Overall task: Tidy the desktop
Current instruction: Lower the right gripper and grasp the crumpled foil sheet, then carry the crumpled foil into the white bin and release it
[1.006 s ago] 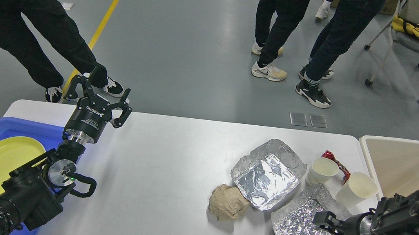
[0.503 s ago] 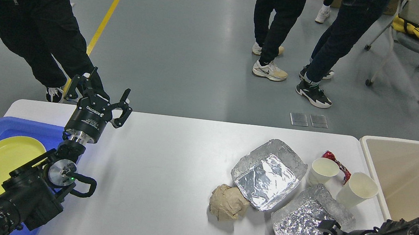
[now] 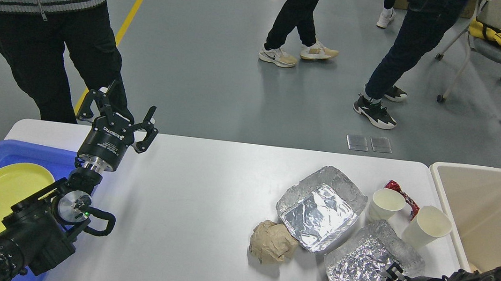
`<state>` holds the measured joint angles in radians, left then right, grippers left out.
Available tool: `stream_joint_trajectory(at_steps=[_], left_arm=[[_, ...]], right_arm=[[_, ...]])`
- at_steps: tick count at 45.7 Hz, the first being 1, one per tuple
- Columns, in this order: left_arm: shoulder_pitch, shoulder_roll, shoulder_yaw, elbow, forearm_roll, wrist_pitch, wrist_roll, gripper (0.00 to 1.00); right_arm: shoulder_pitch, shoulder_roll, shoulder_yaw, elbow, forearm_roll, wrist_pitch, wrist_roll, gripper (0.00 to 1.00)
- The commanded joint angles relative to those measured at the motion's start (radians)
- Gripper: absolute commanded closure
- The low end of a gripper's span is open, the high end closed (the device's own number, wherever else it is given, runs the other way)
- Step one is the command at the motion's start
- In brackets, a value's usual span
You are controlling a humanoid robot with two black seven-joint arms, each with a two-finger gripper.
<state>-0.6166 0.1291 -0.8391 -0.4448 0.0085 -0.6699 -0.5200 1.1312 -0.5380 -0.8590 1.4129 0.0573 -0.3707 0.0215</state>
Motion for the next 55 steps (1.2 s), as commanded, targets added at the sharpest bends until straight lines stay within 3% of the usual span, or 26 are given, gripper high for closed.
stream_joint_trajectory(at_steps=[1,22,36,44,55], left_arm=[[0.0,0.0,0.0,0.0,0.001,0.001,0.0,0.0],[0.0,0.0,0.0,0.0,0.001,0.0,0.0,0.0],[0.0,0.0,0.0,0.0,-0.001,0.0,0.0,0.0],[0.0,0.0,0.0,0.0,-0.001,0.001,0.0,0.0],[0.0,0.0,0.0,0.0,0.001,0.0,0.0,0.0]], right_arm=[[-0.002,-0.002,-0.002,0.004,0.007,0.003,0.001,1.0],[0.001,-0.034,0.0,0.024,0.007,0.003,0.003,1.0],[0.143,-0.2,-0.029,0.231,-0.04,0.047,0.005,1.0],[0.352,-0.304,-0.107,0.302,-0.155,0.209,-0.005,1.0],[0.829,-0.339,-0.278,0.304,-0.258,0.616,-0.006,1.0]])
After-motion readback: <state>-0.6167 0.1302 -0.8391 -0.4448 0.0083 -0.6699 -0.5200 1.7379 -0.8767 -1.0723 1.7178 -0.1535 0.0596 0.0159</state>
